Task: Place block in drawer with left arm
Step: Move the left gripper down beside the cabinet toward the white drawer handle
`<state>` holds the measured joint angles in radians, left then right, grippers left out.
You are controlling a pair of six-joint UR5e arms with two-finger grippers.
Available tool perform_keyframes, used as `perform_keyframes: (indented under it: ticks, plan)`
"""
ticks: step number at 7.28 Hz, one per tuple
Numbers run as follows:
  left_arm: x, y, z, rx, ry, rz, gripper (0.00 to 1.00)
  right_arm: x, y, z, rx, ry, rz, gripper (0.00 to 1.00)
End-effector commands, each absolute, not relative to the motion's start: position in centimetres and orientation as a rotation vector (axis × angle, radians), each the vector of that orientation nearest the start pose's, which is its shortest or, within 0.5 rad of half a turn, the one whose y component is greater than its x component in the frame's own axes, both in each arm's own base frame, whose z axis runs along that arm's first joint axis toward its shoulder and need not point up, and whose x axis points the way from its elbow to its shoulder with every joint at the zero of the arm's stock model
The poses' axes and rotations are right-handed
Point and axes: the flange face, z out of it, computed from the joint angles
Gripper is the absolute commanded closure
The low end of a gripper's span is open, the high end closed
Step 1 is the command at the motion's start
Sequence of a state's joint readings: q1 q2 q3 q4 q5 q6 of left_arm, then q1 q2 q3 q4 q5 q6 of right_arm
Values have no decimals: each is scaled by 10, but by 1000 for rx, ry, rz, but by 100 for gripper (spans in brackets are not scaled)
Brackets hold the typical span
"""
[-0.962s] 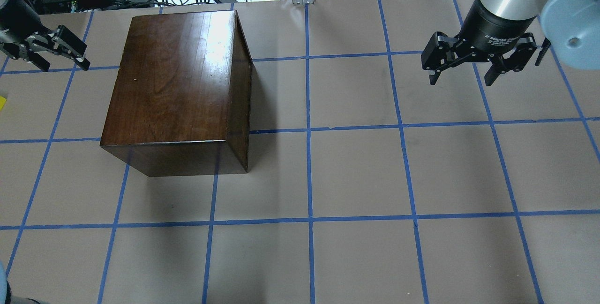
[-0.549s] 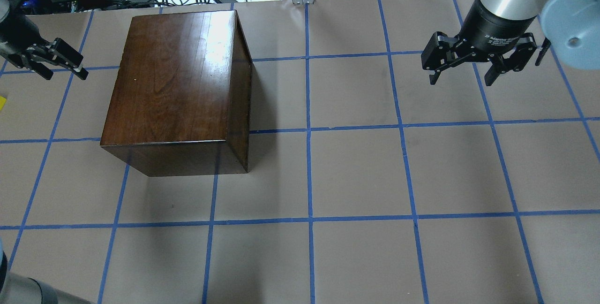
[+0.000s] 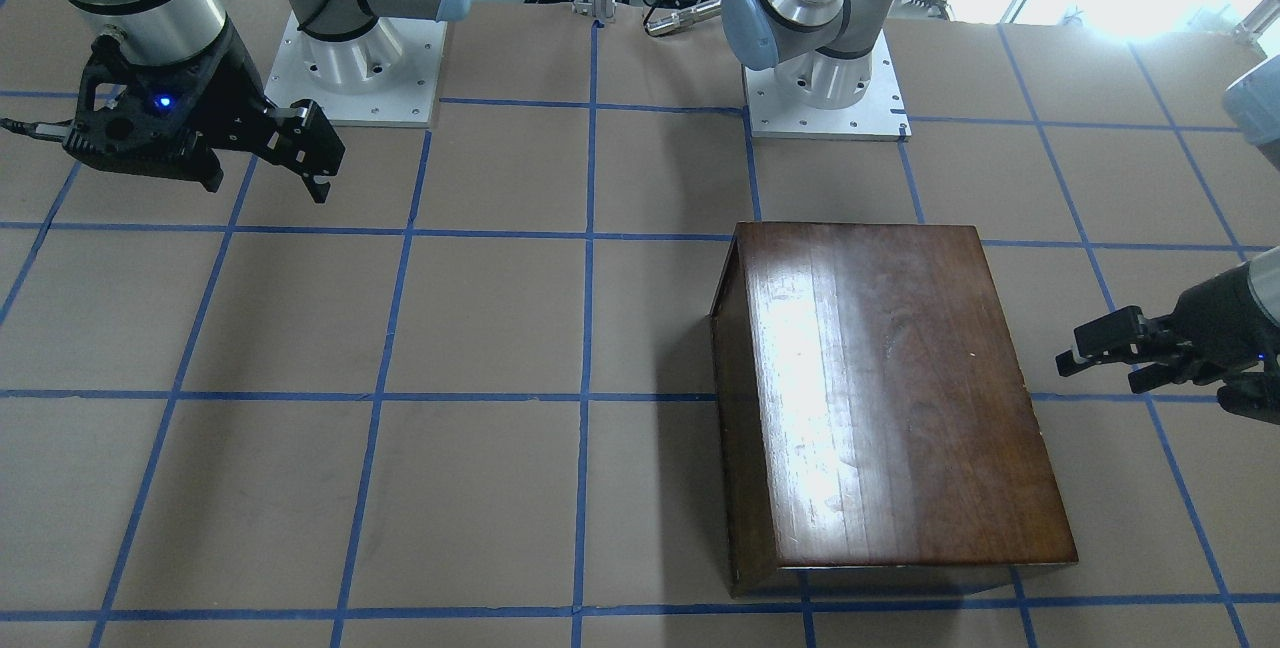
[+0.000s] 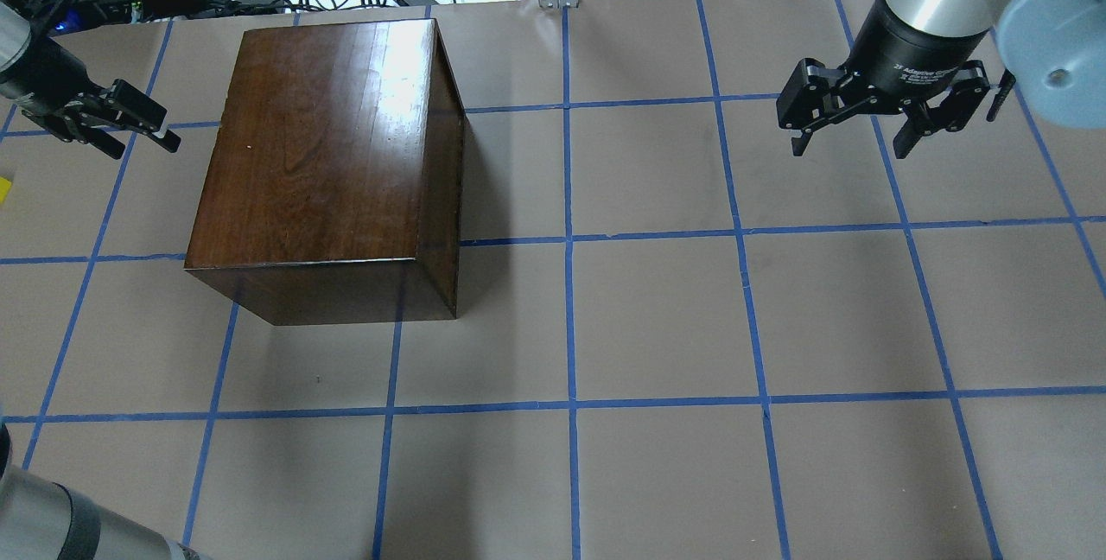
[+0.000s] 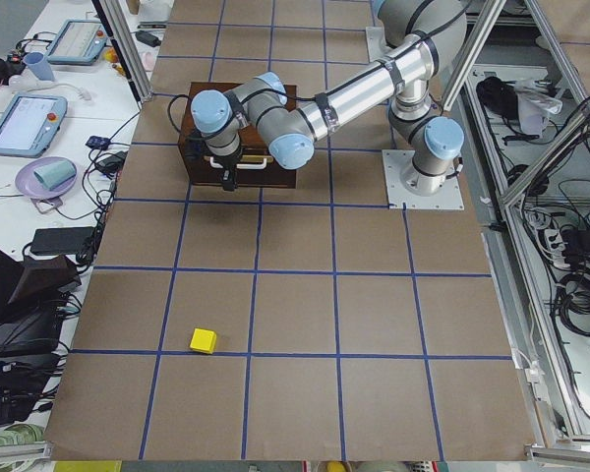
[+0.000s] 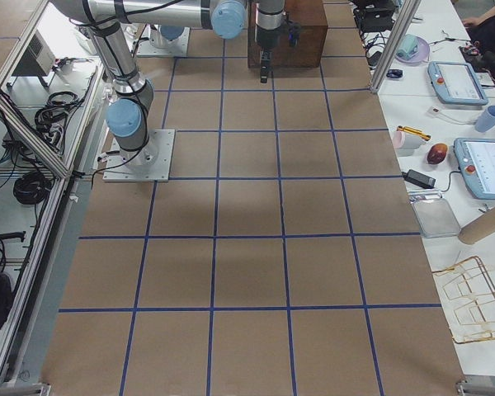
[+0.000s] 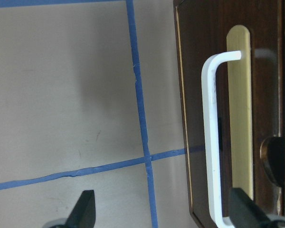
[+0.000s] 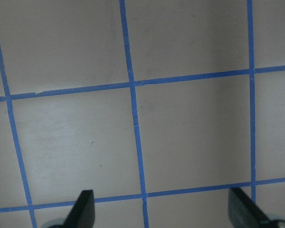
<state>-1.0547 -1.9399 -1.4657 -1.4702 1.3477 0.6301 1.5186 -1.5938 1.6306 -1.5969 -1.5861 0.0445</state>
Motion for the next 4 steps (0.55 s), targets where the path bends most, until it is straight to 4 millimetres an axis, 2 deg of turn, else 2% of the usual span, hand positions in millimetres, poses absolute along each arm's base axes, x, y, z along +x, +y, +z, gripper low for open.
perform_keyframes:
  ticks: [1, 4]
  plan:
    - [162, -607, 323, 143, 3464, 52, 0, 107, -487, 472, 152, 3153, 17, 0]
    - [161, -610, 308, 125, 3501, 70, 0, 107, -487, 472, 152, 3153, 17, 0]
